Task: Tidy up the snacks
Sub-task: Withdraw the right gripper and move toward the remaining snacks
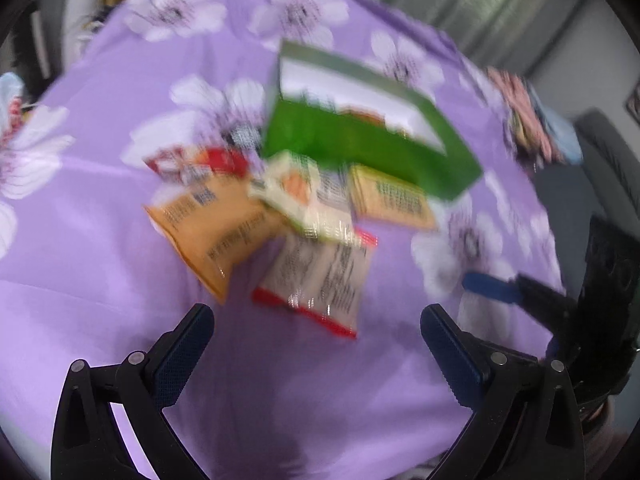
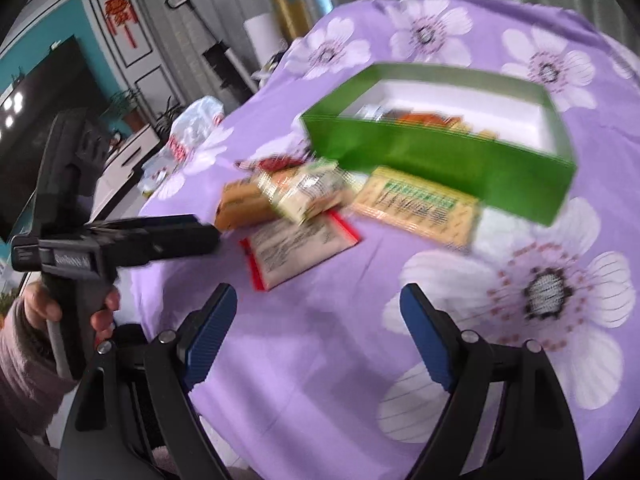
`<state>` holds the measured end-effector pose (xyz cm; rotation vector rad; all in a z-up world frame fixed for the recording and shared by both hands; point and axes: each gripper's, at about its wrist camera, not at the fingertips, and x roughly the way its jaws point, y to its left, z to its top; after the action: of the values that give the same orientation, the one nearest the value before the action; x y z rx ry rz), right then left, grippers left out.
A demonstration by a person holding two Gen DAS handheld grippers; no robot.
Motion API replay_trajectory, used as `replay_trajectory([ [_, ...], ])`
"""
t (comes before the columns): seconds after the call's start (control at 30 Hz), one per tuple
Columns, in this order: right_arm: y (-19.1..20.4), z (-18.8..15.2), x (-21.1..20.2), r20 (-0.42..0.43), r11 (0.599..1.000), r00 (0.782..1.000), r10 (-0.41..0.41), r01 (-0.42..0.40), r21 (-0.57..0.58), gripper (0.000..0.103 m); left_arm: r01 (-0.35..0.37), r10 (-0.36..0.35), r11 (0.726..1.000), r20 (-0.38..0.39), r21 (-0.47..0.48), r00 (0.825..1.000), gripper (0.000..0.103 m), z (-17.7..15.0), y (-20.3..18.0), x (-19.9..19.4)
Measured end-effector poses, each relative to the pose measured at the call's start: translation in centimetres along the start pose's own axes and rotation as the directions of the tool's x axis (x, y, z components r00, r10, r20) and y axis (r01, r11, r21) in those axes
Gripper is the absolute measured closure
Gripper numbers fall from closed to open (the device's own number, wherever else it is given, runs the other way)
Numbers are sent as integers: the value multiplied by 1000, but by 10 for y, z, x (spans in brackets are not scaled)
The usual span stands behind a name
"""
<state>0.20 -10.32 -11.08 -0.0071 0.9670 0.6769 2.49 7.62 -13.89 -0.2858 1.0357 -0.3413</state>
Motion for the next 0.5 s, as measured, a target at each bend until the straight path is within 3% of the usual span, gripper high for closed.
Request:
replay_trajectory([
  [0.13,7,-8,16,-45,1000,999,21,-22,-15,18,33,-34,998,-21,-58,999,0,0,9,12],
  [0.37,10,-4,32,-76,998,996,54,-56,-17,18,41,-41,999,0,-33,999,0,15,8,23],
  [0.5,11,-5,38,-76,998,995,66,-67,-16,18,80,-80,996,1,-33,997,0,21,4,29],
])
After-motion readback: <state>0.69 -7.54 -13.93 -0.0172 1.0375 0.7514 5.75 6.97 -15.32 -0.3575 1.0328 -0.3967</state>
